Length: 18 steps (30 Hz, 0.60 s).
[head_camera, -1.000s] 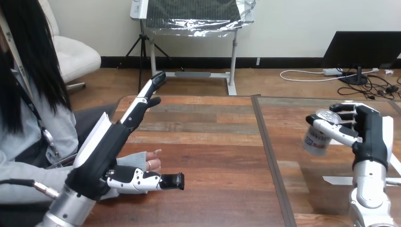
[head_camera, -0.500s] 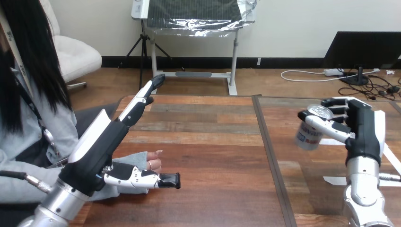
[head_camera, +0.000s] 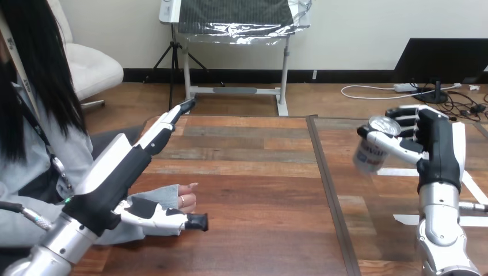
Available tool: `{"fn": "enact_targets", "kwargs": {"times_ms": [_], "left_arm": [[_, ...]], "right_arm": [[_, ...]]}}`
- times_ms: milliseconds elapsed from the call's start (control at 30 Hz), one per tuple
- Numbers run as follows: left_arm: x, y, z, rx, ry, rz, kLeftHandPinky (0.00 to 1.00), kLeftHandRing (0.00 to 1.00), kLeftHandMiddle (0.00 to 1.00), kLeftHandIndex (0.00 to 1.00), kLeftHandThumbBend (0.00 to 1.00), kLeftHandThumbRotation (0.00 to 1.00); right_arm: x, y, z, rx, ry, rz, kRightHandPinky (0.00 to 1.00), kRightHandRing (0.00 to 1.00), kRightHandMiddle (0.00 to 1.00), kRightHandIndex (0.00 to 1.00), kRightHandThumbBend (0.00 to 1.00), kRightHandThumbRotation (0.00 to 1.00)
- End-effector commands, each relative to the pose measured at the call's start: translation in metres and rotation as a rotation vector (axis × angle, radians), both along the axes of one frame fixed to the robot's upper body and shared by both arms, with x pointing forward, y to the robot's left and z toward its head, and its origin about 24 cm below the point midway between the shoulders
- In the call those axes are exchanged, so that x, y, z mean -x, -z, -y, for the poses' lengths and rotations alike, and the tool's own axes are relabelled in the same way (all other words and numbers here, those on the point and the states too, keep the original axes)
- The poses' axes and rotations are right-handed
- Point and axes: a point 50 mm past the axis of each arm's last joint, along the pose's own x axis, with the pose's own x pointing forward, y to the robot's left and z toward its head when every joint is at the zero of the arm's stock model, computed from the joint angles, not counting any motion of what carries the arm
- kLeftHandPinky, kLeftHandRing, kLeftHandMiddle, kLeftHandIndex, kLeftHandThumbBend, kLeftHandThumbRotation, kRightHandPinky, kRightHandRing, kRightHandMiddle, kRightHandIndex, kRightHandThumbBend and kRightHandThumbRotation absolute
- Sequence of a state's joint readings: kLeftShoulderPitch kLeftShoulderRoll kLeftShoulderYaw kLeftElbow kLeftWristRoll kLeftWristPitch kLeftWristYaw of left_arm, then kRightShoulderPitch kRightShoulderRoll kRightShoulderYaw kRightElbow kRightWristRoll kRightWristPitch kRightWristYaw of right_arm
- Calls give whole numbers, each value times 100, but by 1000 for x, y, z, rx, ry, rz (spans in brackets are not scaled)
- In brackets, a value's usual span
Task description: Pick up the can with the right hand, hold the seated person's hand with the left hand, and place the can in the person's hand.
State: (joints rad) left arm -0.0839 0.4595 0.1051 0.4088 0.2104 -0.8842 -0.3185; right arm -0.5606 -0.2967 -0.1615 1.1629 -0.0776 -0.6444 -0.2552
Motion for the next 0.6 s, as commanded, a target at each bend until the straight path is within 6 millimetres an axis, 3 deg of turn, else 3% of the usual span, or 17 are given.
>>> {"fn": "enact_targets", "kwargs": {"times_ms": [0,567], "left_arm": [[-16,-33,-1,-78,19,115,96,100,100,100,100,31],[-26,-46,-15,-272,14,96,99,100,100,100,100,37]], "right_arm": [[-17,-38,-16,14,-71,186,32,38,45,47,79,0],[-15,-42,-26,6,-122,222,31,37,44,47,78,0]]}}
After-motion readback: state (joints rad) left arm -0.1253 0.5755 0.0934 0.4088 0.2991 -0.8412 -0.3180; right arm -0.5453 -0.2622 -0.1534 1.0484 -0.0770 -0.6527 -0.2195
